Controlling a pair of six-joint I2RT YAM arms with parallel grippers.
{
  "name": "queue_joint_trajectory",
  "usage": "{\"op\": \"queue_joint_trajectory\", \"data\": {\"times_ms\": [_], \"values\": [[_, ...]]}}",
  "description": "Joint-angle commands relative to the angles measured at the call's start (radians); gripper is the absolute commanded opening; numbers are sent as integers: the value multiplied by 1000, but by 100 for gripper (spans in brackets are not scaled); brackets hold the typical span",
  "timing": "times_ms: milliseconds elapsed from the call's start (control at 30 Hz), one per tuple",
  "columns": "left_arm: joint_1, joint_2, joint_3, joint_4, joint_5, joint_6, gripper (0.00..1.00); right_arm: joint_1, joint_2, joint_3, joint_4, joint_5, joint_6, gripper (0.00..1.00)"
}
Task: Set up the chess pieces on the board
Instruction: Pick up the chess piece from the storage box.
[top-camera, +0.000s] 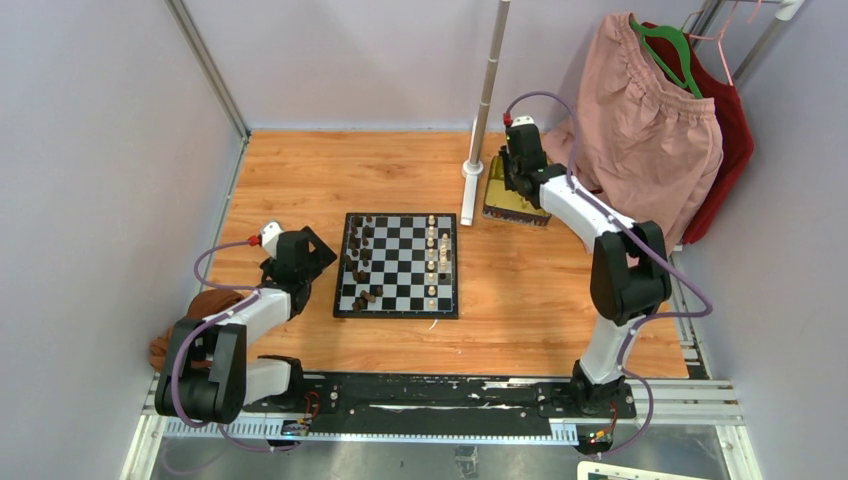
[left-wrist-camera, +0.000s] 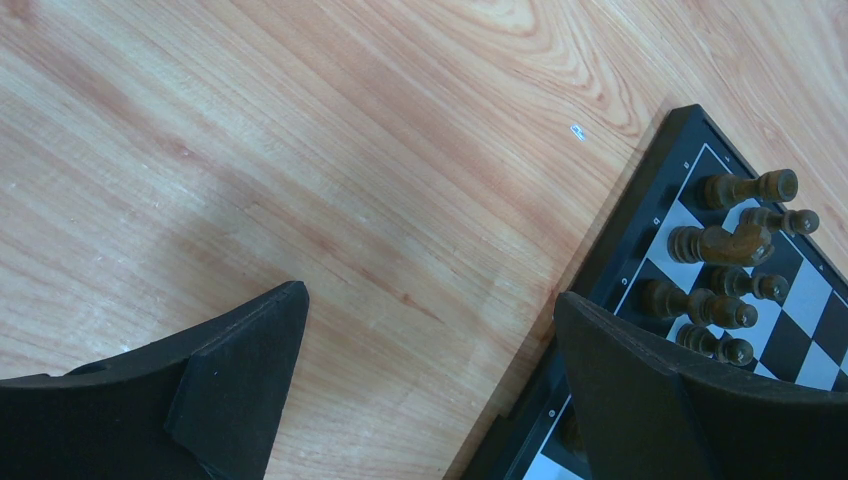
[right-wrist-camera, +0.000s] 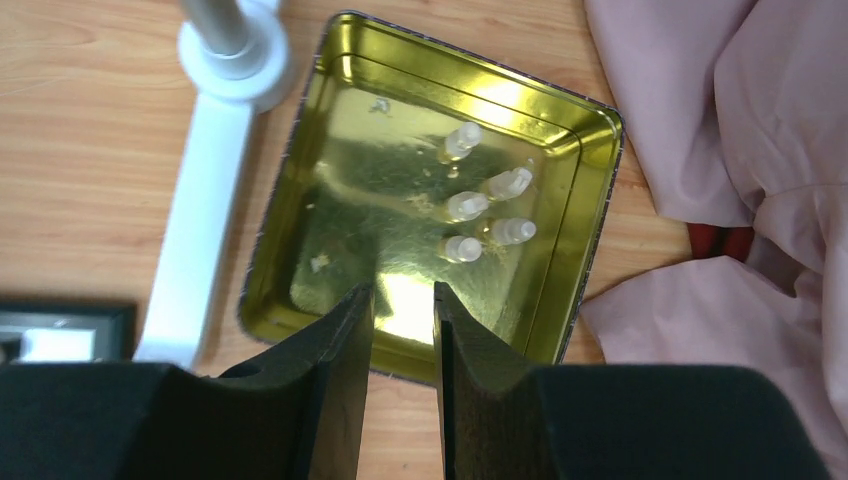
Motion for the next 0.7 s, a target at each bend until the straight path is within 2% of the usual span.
{"op": "queue_joint_trajectory", "data": {"times_ms": [0,667], "values": [[-9,-5,10,17,-12,16,100,-46,80,54,7,31,35,32],[-9,2,14,17,-7,19,100,-125,264,159,27,14,15,33]]}}
